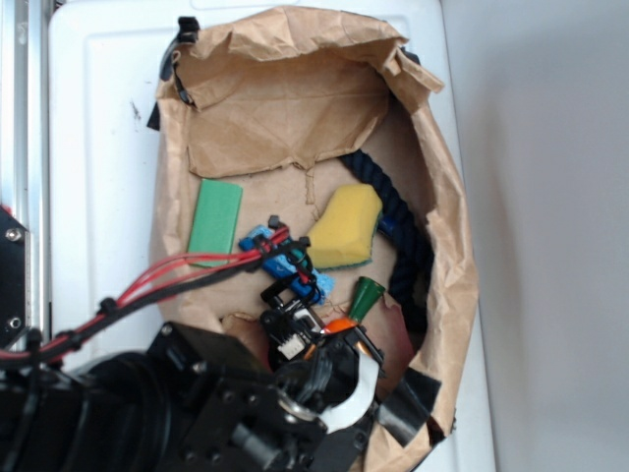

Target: Grab the carrot.

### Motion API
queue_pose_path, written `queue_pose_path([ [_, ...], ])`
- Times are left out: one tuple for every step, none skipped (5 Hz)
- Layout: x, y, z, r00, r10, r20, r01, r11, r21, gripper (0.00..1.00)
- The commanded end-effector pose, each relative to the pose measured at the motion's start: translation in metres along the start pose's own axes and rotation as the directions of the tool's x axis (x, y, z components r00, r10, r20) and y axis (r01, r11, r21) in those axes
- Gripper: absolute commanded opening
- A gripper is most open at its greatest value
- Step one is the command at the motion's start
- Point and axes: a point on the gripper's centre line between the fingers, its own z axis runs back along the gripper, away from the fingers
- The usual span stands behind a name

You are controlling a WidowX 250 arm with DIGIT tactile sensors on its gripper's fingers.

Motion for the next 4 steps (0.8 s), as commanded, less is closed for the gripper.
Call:
queue_pose_path([
  [0.065,0.033,0.085,0.996,0.019,-0.083,-0.023,0.999,-0.046,0.0],
  [0.092,0.05,0.116,0.997,-0.003,-0.082,0.001,1.0,-0.025,0.0],
  [0.099,0.063,0.131,1.0,-0.025,-0.018,0.026,0.997,0.07,0.0],
  [0.101,0.09,0.143,0.993,-0.109,-0.043,0.111,0.993,0.046,0.0],
])
